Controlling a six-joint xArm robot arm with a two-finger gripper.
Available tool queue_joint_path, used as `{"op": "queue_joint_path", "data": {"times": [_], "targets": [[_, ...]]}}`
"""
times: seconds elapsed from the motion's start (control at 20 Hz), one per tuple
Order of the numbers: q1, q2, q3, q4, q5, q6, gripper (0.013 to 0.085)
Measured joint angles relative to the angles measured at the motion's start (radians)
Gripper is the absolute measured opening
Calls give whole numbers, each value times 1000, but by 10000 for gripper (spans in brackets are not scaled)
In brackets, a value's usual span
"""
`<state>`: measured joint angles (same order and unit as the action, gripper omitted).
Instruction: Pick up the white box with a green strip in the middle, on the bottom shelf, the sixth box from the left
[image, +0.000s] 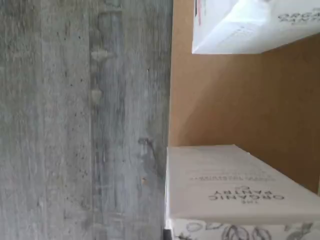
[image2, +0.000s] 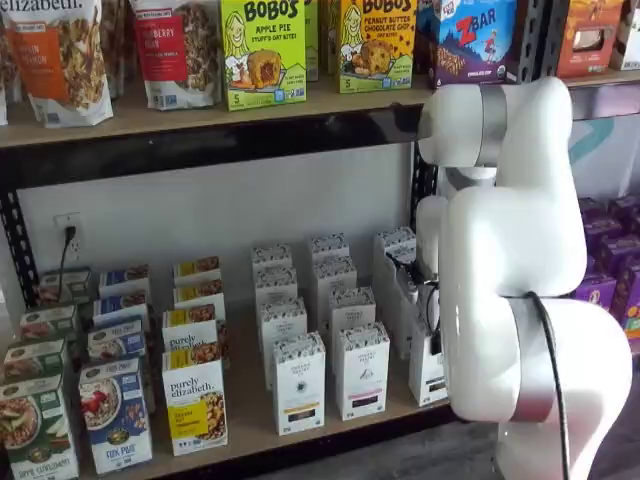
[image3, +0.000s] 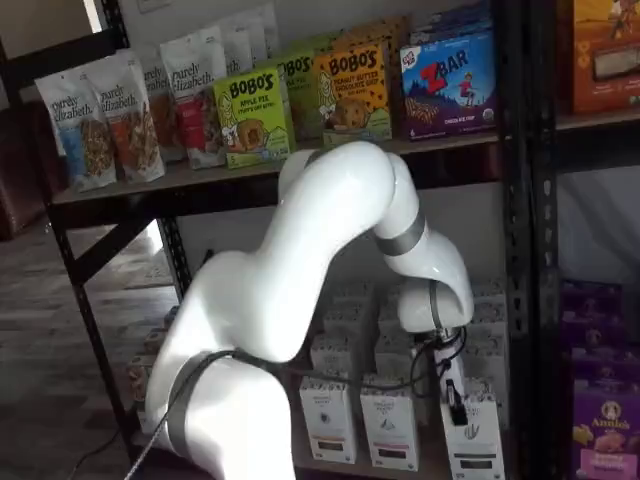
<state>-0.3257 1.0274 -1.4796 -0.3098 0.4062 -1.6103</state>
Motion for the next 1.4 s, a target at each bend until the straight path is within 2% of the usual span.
{"op": "queue_joint_path", "data": {"times": [0.55,0.7,0.85,0.95,1.25,1.35,1.4], "targets": [[16,-114,156,-91,-24,104,490],[26,-159,215,-77,-39,103,490],[38,-211,274,-41,-41,81,490],[44,-245,313,-41,-45,88,490],[64,-368,452,-151,-61,213,490],[68,-412,507,-229,-80,292,490],[71,-437,534,-253,-84,318,490]]}}
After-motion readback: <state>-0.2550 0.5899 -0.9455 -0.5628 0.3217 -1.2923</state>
